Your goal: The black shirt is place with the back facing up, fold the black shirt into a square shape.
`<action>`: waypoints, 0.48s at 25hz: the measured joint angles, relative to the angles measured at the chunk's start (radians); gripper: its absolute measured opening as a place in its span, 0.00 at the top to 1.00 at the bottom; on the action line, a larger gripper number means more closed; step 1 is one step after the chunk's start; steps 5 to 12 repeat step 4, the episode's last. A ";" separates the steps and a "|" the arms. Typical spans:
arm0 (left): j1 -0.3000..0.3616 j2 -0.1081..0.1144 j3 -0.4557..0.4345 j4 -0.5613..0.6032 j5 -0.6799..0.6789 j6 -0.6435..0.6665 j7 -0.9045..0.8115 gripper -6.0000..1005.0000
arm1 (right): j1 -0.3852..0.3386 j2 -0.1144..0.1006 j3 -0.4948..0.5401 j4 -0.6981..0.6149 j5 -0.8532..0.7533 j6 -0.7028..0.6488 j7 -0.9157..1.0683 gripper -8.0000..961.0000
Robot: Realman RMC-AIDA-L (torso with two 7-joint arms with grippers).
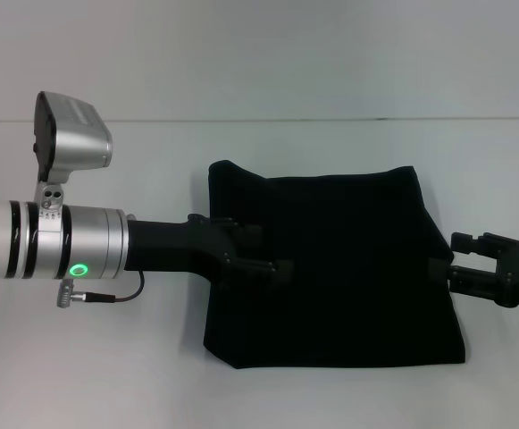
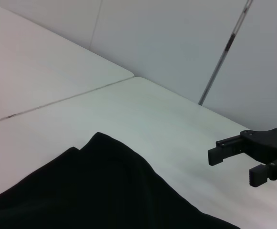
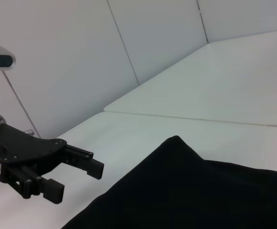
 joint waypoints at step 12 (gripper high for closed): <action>0.003 0.000 0.000 0.000 -0.007 0.000 0.000 0.15 | 0.003 0.000 0.000 0.000 0.000 0.008 0.000 0.16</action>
